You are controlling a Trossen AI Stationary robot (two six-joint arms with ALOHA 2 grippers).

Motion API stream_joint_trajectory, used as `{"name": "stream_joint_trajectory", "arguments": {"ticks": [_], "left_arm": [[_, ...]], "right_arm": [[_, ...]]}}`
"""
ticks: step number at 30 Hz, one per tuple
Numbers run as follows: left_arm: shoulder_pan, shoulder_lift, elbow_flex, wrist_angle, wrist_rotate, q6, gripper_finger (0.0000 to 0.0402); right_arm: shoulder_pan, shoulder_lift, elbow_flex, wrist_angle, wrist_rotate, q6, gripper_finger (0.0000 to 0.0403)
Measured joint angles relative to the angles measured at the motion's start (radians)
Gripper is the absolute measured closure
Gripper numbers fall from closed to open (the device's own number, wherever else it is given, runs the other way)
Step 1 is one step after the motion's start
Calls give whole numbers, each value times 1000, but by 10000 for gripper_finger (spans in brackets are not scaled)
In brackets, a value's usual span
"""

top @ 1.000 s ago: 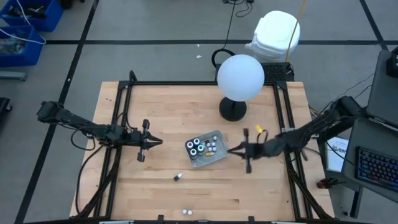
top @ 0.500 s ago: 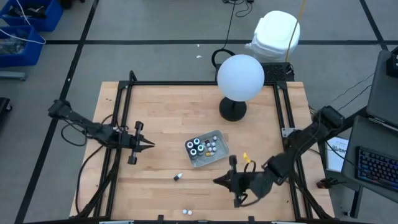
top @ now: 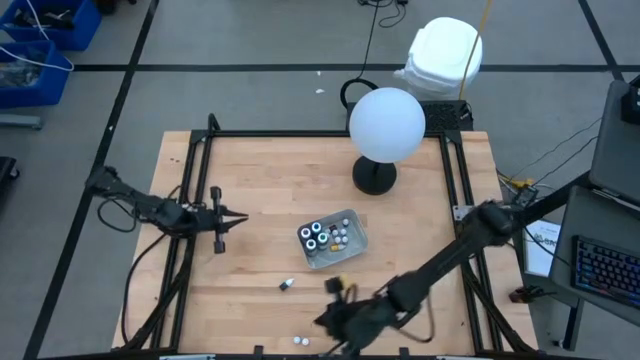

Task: Pick & Place food coloring
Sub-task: Put the small yellow food coloring bottle into the gray bin

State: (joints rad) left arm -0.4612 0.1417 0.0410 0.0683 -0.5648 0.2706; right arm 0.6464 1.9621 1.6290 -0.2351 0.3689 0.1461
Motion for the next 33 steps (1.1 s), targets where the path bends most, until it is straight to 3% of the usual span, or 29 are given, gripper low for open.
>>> {"name": "stream_joint_trajectory", "arguments": {"ticks": [6, 11, 16, 26, 33], "left_arm": [[14, 1, 0, 9, -4, -209, 366], [15, 4, 0, 11, -4, -201, 366], [15, 4, 0, 9, -4, -195, 366], [15, 4, 0, -3, -3, -203, 366], [15, 4, 0, -30, -2, -213, 366]], "right_arm": [[2, 220, 338, -253, -60, 17, 403], [18, 348, 543, -352, -61, 2, 403], [11, 394, 533, -311, -103, 41, 376], [4, 392, 448, -206, -136, 78, 244], [-9, 395, 343, -136, -134, 132, 227]]}}
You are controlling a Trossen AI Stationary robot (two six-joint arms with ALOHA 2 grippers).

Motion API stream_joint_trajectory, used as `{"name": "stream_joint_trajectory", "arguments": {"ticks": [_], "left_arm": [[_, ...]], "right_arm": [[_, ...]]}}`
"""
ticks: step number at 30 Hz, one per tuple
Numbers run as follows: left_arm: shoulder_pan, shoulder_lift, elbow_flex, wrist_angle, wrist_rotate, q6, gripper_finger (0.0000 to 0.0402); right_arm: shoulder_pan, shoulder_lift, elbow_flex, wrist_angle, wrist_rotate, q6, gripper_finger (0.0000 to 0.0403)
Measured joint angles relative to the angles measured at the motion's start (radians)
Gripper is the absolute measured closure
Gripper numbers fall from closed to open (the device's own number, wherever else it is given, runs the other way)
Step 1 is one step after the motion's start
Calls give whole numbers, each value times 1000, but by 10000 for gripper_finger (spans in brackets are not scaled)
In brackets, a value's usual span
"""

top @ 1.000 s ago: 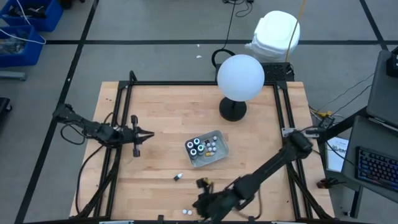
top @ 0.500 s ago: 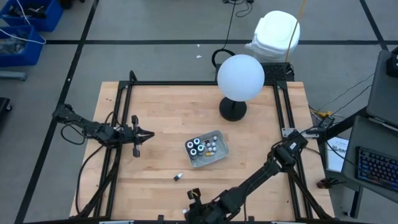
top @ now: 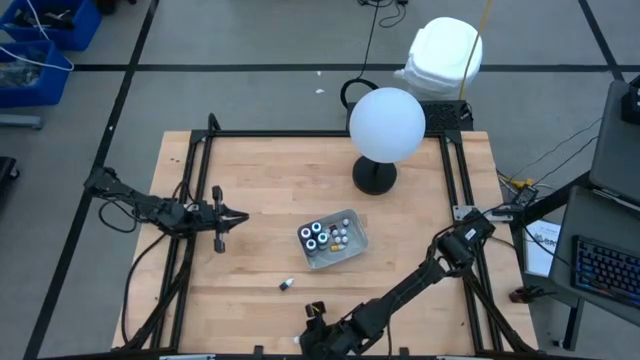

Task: Pick & Place food coloring
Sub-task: Put the small yellow food coloring bottle into the gray bin

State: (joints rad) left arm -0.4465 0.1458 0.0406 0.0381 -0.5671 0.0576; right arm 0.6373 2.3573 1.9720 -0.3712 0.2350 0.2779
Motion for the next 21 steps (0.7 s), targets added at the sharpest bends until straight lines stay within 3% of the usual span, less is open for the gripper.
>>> {"name": "stream_joint_trajectory", "arguments": {"ticks": [21], "left_arm": [[0, 0, 0, -3, 0, -11, 366]], "right_arm": [[-4, -2, -74, 92, 1, 51, 234]]}}
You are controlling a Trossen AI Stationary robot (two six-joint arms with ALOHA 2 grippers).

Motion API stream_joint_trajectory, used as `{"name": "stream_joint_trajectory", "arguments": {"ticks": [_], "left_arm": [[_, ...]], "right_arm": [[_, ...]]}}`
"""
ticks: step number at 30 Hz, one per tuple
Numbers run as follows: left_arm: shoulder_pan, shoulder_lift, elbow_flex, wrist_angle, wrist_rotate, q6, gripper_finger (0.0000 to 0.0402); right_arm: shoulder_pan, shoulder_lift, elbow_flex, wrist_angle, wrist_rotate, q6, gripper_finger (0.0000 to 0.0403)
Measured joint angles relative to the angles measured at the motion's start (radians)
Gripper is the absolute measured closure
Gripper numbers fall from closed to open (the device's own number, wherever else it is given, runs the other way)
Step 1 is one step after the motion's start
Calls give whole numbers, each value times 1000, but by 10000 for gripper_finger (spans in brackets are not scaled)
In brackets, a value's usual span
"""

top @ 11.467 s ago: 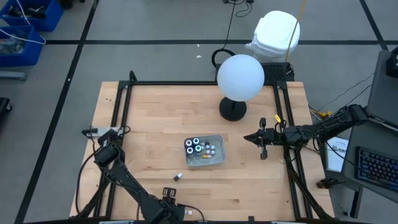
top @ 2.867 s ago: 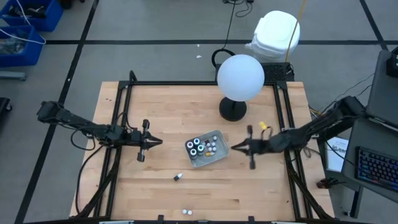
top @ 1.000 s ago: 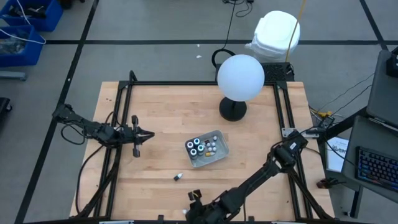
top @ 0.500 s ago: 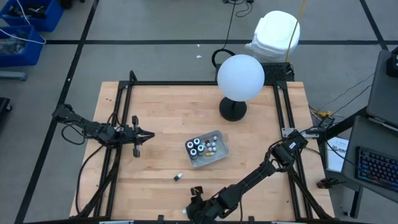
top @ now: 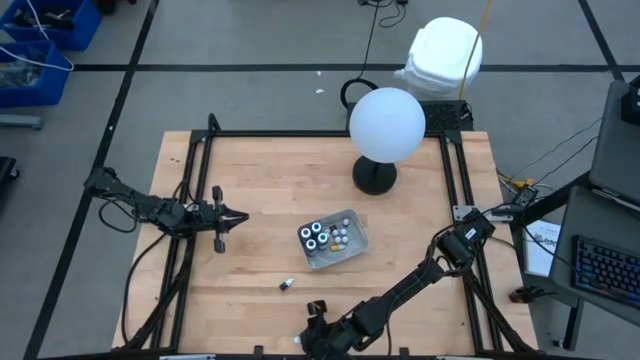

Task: Pick & Place food coloring
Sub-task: Put the small yellow food coloring bottle into the gray bin

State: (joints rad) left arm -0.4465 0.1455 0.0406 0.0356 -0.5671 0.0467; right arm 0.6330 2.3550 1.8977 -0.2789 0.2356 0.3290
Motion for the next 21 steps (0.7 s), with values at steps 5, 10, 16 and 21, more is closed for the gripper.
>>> {"name": "stream_joint_trajectory", "arguments": {"ticks": [5, 10, 16, 21], "left_arm": [[0, 0, 0, -1, 0, 0, 366], [0, 0, 0, -1, 0, 0, 366], [0, 0, 0, -1, 0, 0, 366], [0, 0, 0, -1, 0, 0, 366]], "right_arm": [[-2, 0, -48, 96, -2, -1, 234], [-4, 0, -60, 90, -2, 0, 234], [-4, 0, -59, 95, -5, 0, 235], [-4, 0, -59, 95, -5, 0, 261]]}}
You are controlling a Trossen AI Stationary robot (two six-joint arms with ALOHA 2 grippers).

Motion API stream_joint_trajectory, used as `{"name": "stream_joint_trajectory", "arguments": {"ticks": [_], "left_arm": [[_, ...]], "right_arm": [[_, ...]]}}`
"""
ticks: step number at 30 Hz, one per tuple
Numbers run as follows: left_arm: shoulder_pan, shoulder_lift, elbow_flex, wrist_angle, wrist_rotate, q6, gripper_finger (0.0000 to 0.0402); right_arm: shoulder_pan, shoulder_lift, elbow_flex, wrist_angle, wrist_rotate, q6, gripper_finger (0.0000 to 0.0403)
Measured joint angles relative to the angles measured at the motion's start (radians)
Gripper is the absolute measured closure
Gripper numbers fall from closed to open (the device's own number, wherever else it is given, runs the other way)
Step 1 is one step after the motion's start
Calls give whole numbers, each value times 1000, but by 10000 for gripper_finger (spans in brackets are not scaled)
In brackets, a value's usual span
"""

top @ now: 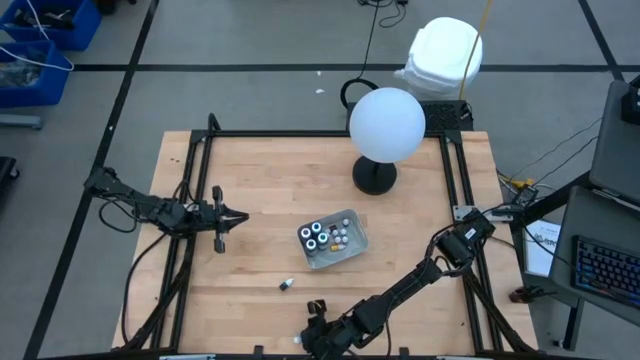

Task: Pick & Place food coloring
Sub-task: Put the small yellow food coloring bottle into the gray bin

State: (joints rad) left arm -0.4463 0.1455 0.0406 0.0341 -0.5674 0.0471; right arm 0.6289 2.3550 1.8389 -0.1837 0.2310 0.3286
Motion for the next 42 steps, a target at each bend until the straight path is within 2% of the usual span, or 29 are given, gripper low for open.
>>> {"name": "stream_joint_trajectory", "arguments": {"ticks": [13, 19, 24, 29, 36, 39, 42], "left_arm": [[0, 0, 0, 0, 0, 0, 366], [0, 0, 0, -1, -1, 0, 366], [0, 0, 0, -7, -1, 0, 366], [0, 0, 0, -8, -1, 0, 366], [0, 0, 0, -8, -1, 0, 366], [0, 0, 0, -8, -1, 0, 366], [0, 0, 0, -8, -1, 0, 366]], "right_arm": [[-2, 0, 0, 2, 0, -27, 360], [-2, -33, 0, -24, 1, -54, 360], [0, -108, 0, -93, 44, -62, 354], [6, -243, 0, -289, 184, -80, 361], [6, -447, -5, -586, 469, -59, 359], [-6, -530, -78, -628, 583, -8, 359], [-41, -612, -218, -611, 610, 81, 359]]}}
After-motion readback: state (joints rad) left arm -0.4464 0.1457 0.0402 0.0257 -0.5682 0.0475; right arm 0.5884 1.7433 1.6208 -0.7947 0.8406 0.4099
